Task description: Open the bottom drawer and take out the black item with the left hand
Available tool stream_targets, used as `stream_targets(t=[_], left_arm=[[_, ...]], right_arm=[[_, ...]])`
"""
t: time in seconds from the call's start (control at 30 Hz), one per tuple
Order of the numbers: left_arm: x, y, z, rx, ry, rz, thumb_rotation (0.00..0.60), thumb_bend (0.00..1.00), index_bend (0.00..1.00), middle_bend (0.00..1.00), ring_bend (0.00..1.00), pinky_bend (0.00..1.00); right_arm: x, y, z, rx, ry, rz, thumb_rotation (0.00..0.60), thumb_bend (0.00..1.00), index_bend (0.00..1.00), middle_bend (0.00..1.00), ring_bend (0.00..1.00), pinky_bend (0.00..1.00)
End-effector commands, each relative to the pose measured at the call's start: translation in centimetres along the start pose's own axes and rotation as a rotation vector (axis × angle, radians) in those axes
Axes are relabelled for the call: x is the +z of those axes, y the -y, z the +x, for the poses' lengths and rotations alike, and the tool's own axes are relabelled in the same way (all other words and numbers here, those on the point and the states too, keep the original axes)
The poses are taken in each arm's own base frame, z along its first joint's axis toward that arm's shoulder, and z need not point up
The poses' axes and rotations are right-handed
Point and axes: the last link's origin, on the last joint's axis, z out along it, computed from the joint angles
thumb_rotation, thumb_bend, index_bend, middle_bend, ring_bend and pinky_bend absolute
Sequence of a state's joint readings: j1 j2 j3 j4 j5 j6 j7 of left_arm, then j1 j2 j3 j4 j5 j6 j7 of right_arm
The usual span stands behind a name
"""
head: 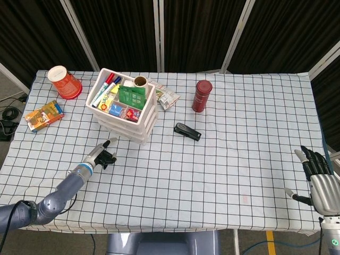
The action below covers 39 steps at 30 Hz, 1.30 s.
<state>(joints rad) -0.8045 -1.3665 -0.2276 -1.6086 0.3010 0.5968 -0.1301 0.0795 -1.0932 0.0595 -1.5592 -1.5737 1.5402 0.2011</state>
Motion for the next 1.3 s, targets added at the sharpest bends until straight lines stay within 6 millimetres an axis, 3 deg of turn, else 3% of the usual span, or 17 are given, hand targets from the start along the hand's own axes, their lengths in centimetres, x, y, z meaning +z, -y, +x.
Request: stream_targets(t=[0.03,0.3,1.3], left_arm=[[1.0,0.1,-0.4,0.063,-0.014,0.033,0.6,0.72,0.03,0.92,0.91,0.76],[2.3,-0.3,-0.7,0.11,-0.019,0.068,0.6,0.72,0.04,0.92,0.91,0.76],[3.3,-1.5,-1.7,0.044,0.018,-0.028,0.6,0.72,0.06,0.92,0.91,0.76]], right_arm=[[0.1,-0.1,0.1,0.004,-0.004,-0.001,0.6,0.02,0.01,0.0,0.0,0.0],[0.2,-0.2,0.3,0.013,-0.01,-0.003,0.6,0.02,0.01,0.0,0.0,0.0],[0.2,-0.3,0.3,0.01,-0.015,-0.004,0.6,0.02,0.01,0.0,0.0,0.0]])
